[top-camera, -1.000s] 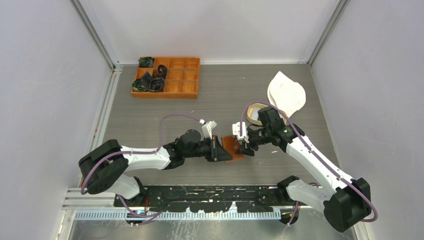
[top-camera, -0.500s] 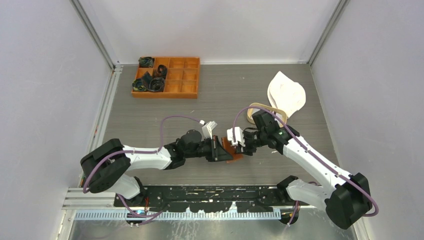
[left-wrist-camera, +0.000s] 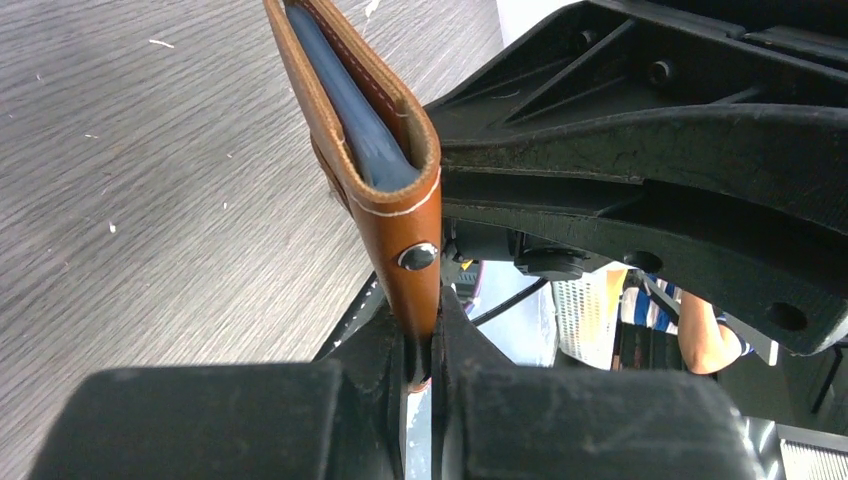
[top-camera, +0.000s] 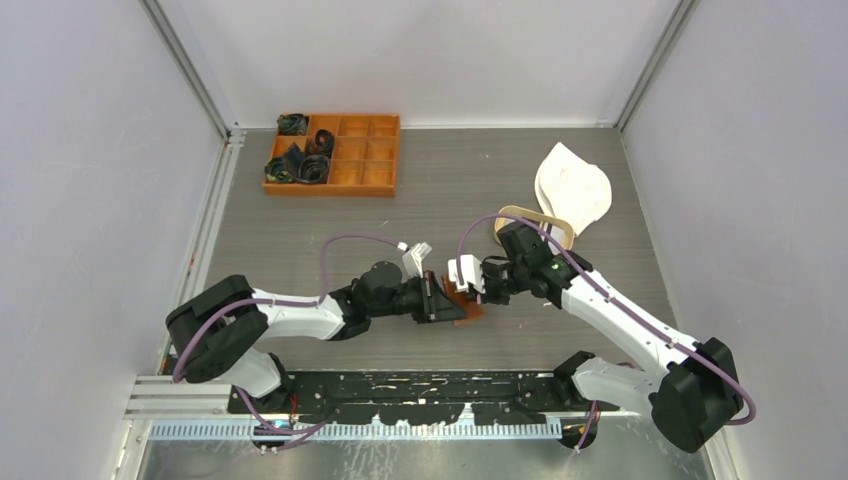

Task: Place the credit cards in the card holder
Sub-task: Turn over the card slot in the card holder.

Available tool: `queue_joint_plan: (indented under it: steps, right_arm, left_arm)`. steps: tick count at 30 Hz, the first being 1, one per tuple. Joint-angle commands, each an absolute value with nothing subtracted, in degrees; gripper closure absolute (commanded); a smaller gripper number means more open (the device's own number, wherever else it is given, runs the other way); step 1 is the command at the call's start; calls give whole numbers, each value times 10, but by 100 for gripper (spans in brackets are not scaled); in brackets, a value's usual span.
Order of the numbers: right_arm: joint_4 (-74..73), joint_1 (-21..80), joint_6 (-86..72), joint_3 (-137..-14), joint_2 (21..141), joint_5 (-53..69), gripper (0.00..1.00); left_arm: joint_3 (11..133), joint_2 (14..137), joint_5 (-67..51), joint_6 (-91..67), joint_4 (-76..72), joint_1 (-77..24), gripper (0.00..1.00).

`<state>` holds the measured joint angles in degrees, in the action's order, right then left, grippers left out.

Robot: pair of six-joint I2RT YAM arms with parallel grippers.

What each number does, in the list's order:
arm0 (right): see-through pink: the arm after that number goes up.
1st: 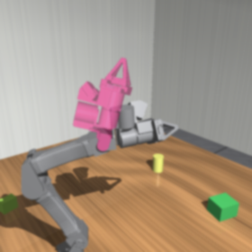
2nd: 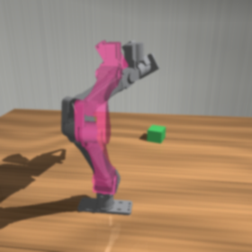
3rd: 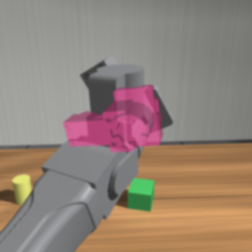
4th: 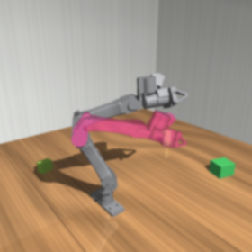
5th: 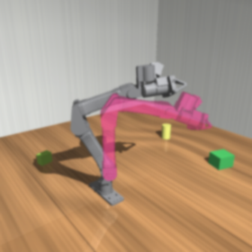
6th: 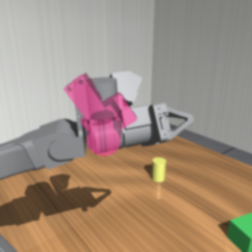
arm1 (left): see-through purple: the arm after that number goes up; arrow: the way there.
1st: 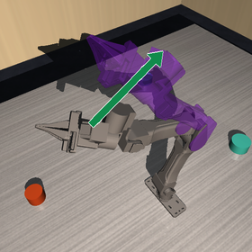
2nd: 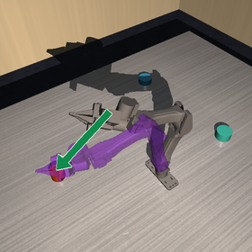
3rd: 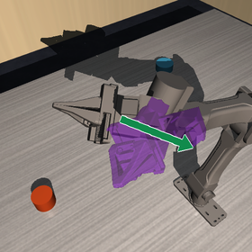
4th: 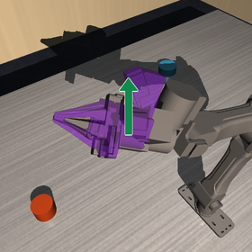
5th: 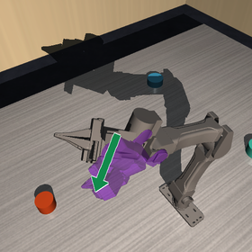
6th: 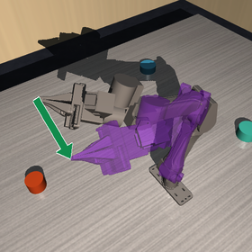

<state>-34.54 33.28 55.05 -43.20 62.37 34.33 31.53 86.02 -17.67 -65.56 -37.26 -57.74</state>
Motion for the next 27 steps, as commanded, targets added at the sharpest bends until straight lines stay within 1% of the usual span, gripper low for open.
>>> queue_joint_plan:
  steps: [1,5,8,9,10,12,13,14,17,20,25,26,27]
  right_arm:
    - [-325,338,523,-445,622,350,98]
    - [-336,316,496,-465,612,368,99]
    - [-347,278,473,-474,598,419,99]
    - [-353,267,468,-475,595,441,99]
    - [-357,259,464,-476,595,460,99]
    - [-356,253,459,-471,602,480,99]
    - [-349,253,457,-466,610,481,99]
    - [-337,253,450,-460,620,477,99]
    - [-297,253,412,-451,670,453,99]
    - [-251,253,353,-451,715,427,99]
    - [-233,248,315,-457,739,416,99]
    - [-233,246,315,-456,737,419,99]
    - [-232,244,315,-455,735,422,99]
  left_arm:
    - [323,849,-195,-657,-497,-579,100]
    - [290,843,-196,-648,-486,-560,100]
    - [260,839,-196,-624,-479,-541,100]
    - [253,842,-196,-620,-475,-535,97]
    - [249,847,-196,-616,-473,-531,91]
    - [250,865,-191,-611,-456,-527,74]
    - [251,874,-187,-607,-451,-526,67]
    - [254,885,-180,-604,-447,-526,63]
    - [252,907,-149,-597,-441,-523,56]
    - [237,898,-110,-578,-409,-523,53]
    - [210,808,-75,-511,-338,-525,51]
    - [207,789,-70,-493,-335,-530,48]
    - [206,770,-59,-473,-332,-540,43]
